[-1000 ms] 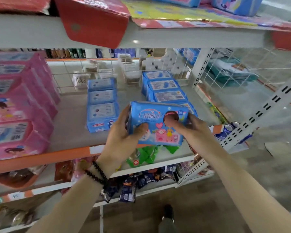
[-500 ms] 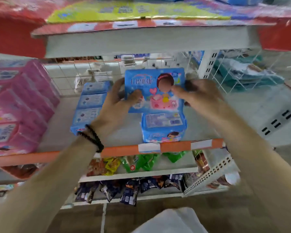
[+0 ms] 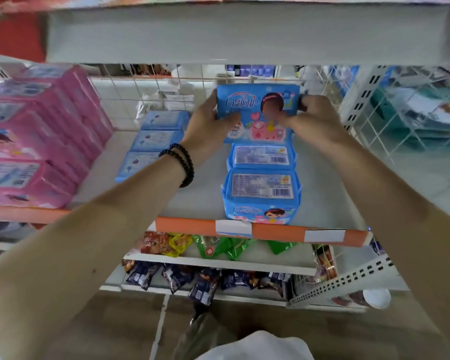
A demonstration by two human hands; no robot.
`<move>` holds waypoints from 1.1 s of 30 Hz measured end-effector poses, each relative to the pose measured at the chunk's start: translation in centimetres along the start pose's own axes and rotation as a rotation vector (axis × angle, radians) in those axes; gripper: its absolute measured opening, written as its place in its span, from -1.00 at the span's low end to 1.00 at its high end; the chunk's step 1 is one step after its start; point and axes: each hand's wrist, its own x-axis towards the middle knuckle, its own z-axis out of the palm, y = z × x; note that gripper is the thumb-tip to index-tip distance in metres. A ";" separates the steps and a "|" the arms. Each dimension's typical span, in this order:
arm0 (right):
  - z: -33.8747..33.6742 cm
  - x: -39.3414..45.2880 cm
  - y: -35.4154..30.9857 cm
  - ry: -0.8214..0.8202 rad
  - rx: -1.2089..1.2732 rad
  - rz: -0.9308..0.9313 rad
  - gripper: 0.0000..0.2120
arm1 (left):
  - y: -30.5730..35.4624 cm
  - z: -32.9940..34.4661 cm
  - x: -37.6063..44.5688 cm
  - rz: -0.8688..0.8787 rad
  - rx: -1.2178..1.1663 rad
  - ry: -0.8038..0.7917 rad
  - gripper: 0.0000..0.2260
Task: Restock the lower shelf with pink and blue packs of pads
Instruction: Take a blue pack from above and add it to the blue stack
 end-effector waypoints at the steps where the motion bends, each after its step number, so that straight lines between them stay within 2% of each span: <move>1: 0.1 0.6 0.2 0.008 -0.005 -0.011 -0.66 | -0.1 0.0 0.6 -0.005 0.002 -0.004 -0.66; 6: -0.1 3.6 1.0 0.071 -0.048 -0.025 -0.56 | -0.9 0.7 3.8 -0.017 -0.062 -0.021 -0.67; 10: -0.1 5.6 2.5 0.108 -0.029 -0.075 -0.30 | -1.6 1.4 6.1 -0.027 -0.074 -0.042 -0.67; 12: 0.1 6.3 3.0 0.112 -0.021 -0.090 -0.27 | -2.0 1.5 7.0 -0.029 -0.074 -0.036 -0.71; 15: 0.5 7.2 3.4 0.124 -0.056 -0.091 -0.36 | -2.7 1.7 8.3 -0.029 -0.082 -0.031 -0.70; 19: 1.9 8.7 3.4 0.166 -0.078 -0.151 -0.49 | -4.3 1.7 9.2 0.004 -0.124 0.033 -0.58; 26: 2.9 10.6 3.7 0.176 -0.073 -0.197 -0.63 | -5.8 0.8 10.7 0.076 -0.132 0.058 -0.59; 33: 2.2 11.0 4.2 0.206 -0.111 -0.213 -0.64 | -5.3 0.7 12.1 0.072 -0.042 0.010 -0.63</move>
